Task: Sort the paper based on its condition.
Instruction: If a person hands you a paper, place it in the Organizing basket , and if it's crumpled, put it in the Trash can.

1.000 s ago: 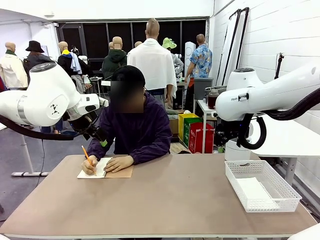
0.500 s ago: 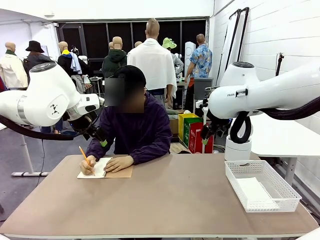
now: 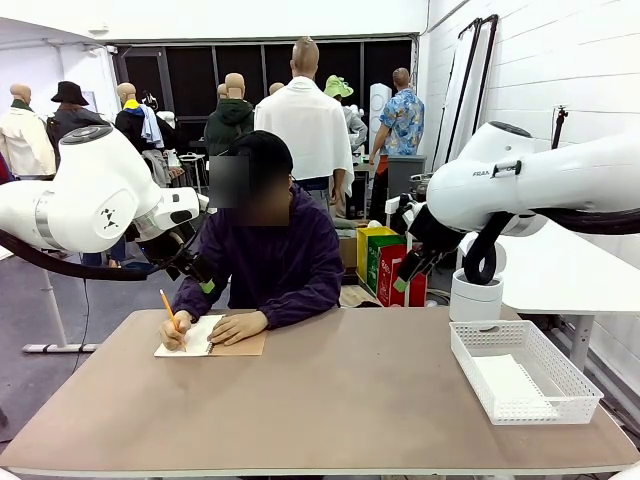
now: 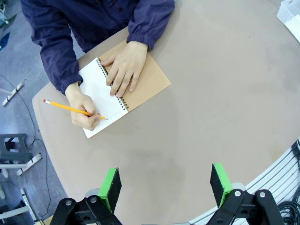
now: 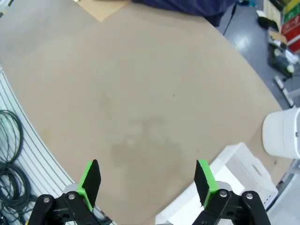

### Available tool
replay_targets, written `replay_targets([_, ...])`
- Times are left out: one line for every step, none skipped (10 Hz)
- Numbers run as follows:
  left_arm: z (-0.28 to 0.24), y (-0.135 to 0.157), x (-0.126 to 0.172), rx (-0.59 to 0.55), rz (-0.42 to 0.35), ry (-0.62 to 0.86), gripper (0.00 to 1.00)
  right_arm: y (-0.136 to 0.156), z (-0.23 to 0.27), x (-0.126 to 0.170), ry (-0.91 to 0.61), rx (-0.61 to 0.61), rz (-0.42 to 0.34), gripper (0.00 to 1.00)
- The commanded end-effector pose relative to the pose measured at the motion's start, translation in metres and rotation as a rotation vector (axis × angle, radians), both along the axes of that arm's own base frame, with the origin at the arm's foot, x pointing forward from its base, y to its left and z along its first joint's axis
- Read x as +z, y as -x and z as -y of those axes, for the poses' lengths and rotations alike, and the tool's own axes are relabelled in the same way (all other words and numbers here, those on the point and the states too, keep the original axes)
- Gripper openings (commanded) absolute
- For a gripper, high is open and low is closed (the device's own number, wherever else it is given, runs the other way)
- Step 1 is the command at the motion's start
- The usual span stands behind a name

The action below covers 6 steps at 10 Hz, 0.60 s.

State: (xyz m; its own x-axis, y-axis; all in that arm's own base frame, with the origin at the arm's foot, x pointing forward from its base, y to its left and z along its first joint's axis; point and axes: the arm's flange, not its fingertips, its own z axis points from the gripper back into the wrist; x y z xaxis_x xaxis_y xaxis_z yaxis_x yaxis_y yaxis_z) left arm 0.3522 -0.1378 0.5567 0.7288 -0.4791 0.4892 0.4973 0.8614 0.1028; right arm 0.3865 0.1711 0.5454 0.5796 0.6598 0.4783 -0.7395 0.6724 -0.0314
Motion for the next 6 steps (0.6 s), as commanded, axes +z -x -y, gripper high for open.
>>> replay_targets([-0.0006,0.0002,0.0009,-0.001,-0.001,0.012,1.00,0.0065,0.0017,-0.0021,-0.073,0.048,0.044,1.00])
replay_targets([-0.0006,0.0002,0.0009,-0.001,-0.001,0.012,1.00,0.0087,0.0000,0.0005,-0.093,0.054,0.058,1.00])
replay_targets([-0.0006,0.0002,0.0009,-0.001,-0.001,0.012,1.00,0.0104,-0.0015,0.0018,-0.111,0.056,0.094,1.00])
replay_targets([-0.0006,0.0002,0.0009,-0.001,-0.001,0.012,1.00,0.0121,-0.0031,0.0032,-0.136,0.064,0.125,1.00])
replay_targets([-0.0006,0.0002,0.0009,-0.001,-0.001,0.012,1.00,0.0132,-0.0048,0.0042,-0.157,0.062,0.161,1.00])
replay_targets([-0.0006,0.0002,0.0009,-0.001,-0.001,0.012,1.00,0.0126,-0.0065,0.0048,-0.162,0.073,0.170,1.00])
